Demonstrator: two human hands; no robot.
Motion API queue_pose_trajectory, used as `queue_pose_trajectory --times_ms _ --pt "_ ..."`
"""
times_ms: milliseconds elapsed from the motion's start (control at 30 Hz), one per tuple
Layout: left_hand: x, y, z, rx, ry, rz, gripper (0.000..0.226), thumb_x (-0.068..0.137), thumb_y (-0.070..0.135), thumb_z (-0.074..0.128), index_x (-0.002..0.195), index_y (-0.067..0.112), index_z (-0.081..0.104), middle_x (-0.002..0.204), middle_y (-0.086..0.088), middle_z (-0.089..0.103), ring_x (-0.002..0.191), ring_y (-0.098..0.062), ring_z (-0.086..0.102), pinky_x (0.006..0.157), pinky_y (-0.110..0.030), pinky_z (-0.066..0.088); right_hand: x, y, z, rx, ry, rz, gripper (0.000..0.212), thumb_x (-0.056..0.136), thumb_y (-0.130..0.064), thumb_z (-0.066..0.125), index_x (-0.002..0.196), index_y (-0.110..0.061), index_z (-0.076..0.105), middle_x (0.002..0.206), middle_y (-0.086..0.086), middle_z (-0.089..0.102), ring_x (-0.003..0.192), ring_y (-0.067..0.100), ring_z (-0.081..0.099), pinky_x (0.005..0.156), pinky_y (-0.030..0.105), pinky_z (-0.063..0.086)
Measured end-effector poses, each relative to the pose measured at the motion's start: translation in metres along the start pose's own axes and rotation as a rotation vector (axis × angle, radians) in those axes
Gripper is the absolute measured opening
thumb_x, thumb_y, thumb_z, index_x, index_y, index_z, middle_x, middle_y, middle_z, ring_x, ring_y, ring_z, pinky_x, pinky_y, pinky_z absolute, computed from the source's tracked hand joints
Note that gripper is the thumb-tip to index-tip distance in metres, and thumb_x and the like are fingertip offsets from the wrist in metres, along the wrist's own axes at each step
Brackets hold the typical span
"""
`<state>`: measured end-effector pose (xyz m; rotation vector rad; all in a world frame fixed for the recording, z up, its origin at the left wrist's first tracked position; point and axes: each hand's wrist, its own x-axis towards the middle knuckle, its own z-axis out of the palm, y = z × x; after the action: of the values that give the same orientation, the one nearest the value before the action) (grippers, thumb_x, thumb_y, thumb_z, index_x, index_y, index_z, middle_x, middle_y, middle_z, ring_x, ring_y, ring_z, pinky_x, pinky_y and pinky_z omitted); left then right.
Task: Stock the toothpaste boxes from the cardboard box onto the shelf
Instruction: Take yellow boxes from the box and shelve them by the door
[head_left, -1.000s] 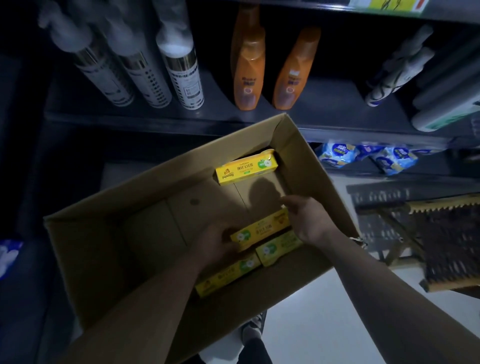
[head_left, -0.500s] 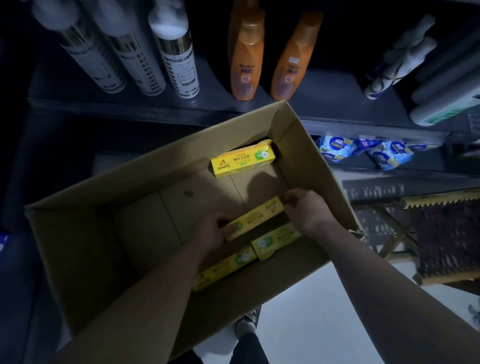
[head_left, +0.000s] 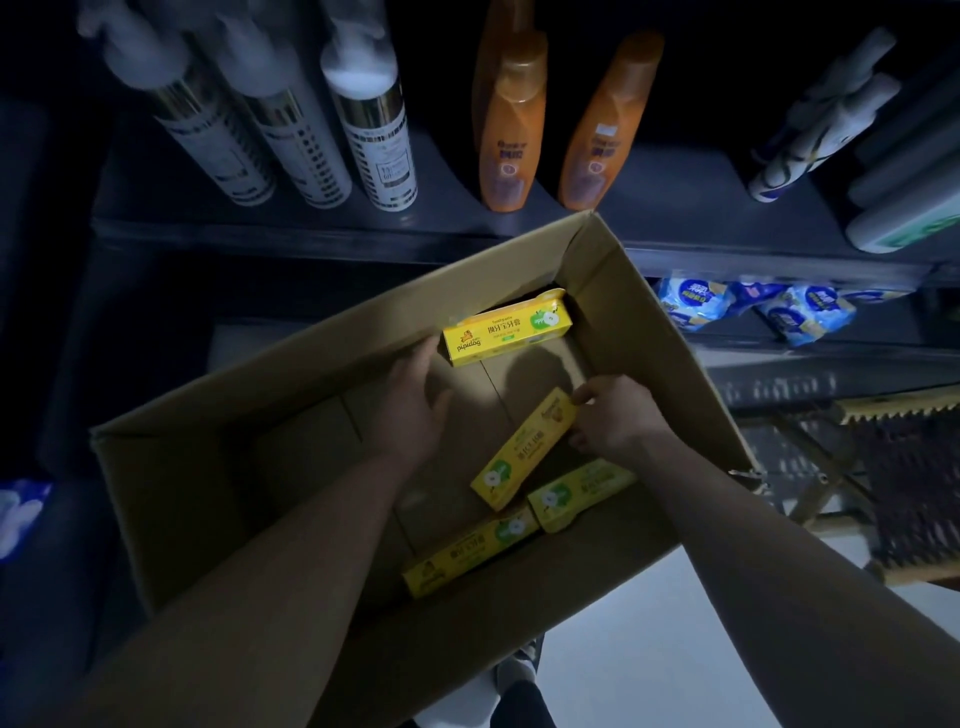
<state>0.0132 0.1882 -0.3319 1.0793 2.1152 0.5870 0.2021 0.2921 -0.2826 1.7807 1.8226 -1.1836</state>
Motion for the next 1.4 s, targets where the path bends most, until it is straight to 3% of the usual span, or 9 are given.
queue_pose_trajectory --times_ms 200,367,467,600,733,900,1000,1167,1400 --pt "0.014 -0.003 0.017 0.166 -0.066 0.078 0.065 0.094 0.007 0.051 0.149 0.034 0.027 0.152 -0.011 0.026 0.135 -0.028 0.035 0.100 -0.034 0.039 -0.001 0.006 0.005 -0.056 0.062 -0.085 0.025 0.093 -0.017 0.050 0.088 -0.005 0.072 0.087 0.010 0.069 0.085 0.024 0.066 0.069 0.027 0.049" --pt "-0.002 -0.003 0.027 0.183 -0.091 0.189 0.052 0.092 0.009 0.057 0.140 0.026 0.046 0.155 -0.007 0.021 0.139 -0.023 0.030 0.106 -0.027 0.032 -0.003 0.009 -0.004 -0.014 0.139 -0.086 0.026 0.093 -0.015 0.049 0.090 -0.002 0.072 0.088 0.014 0.070 0.083 0.026 0.064 0.071 0.029 0.048" --pt "0.002 0.000 0.026 -0.115 0.036 0.029 0.042 0.091 0.011 0.060 0.131 0.019 0.051 0.136 -0.004 0.049 0.127 -0.019 0.047 0.089 -0.015 0.037 -0.002 0.011 -0.004 0.004 0.134 -0.092 0.024 0.093 -0.016 0.051 0.091 -0.005 0.072 0.087 0.011 0.070 0.077 0.021 0.062 0.066 0.024 0.041" --pt "0.017 0.010 0.026 -0.479 0.050 -0.248 0.062 0.088 0.011 0.065 0.142 0.014 0.034 0.136 -0.005 0.053 0.124 -0.017 0.050 0.078 -0.015 0.040 0.002 0.012 -0.002 0.041 0.133 -0.089 0.018 0.091 -0.019 0.057 0.098 -0.010 0.071 0.089 0.006 0.067 0.080 0.017 0.060 0.069 0.023 0.041" --pt "0.022 0.011 0.034 -0.385 -0.039 -0.259 0.074 0.084 0.010 0.070 0.146 0.017 0.031 0.125 -0.001 0.056 0.117 -0.013 0.051 0.063 -0.011 0.036 0.003 0.011 0.000 0.070 0.104 -0.062 0.022 0.087 -0.021 0.065 0.108 -0.014 0.066 0.101 0.006 0.067 0.091 0.019 0.063 0.079 0.030 0.052" --pt "0.030 0.011 0.043 -0.087 -0.003 -0.161 0.050 0.081 0.022 0.073 0.123 0.006 0.052 0.123 -0.010 0.057 0.105 -0.018 0.055 0.058 -0.016 0.032 0.007 0.009 0.007 0.051 0.104 -0.042 0.037 0.084 -0.017 0.069 0.116 -0.013 0.053 0.107 0.008 0.062 0.097 0.024 0.062 0.086 0.038 0.054" --pt "0.023 0.009 0.030 -0.114 0.007 -0.092 0.036 0.084 0.020 0.070 0.115 0.009 0.056 0.118 -0.008 0.059 0.101 -0.011 0.052 0.061 -0.013 0.031 0.009 0.006 0.014 0.049 0.186 0.027 0.053 0.083 -0.011 0.070 0.124 -0.008 0.036 0.117 0.015 0.058 0.107 0.031 0.060 0.088 0.037 0.052" --pt "-0.009 -0.001 -0.010 -0.123 0.028 -0.073 0.033 0.087 0.022 0.067 0.117 0.014 0.057 0.113 0.002 0.060 0.100 -0.004 0.050 0.065 -0.009 0.033 0.005 -0.002 0.027 0.098 0.254 0.160 0.059 0.084 -0.010 0.070 0.128 -0.001 0.032 0.125 0.018 0.054 0.118 0.033 0.054 0.091 0.035 0.046" --pt "-0.056 0.004 -0.065 -0.230 0.147 -0.055 0.035 0.086 0.022 0.069 0.119 0.021 0.059 0.111 0.010 0.064 0.103 -0.006 0.058 0.081 -0.018 0.041 -0.026 -0.020 0.029 0.111 0.213 0.136 0.013 0.077 -0.005 0.061 0.088 -0.004 0.065 0.096 0.016 0.066 0.092 0.033 0.064 0.068 0.026 0.044"
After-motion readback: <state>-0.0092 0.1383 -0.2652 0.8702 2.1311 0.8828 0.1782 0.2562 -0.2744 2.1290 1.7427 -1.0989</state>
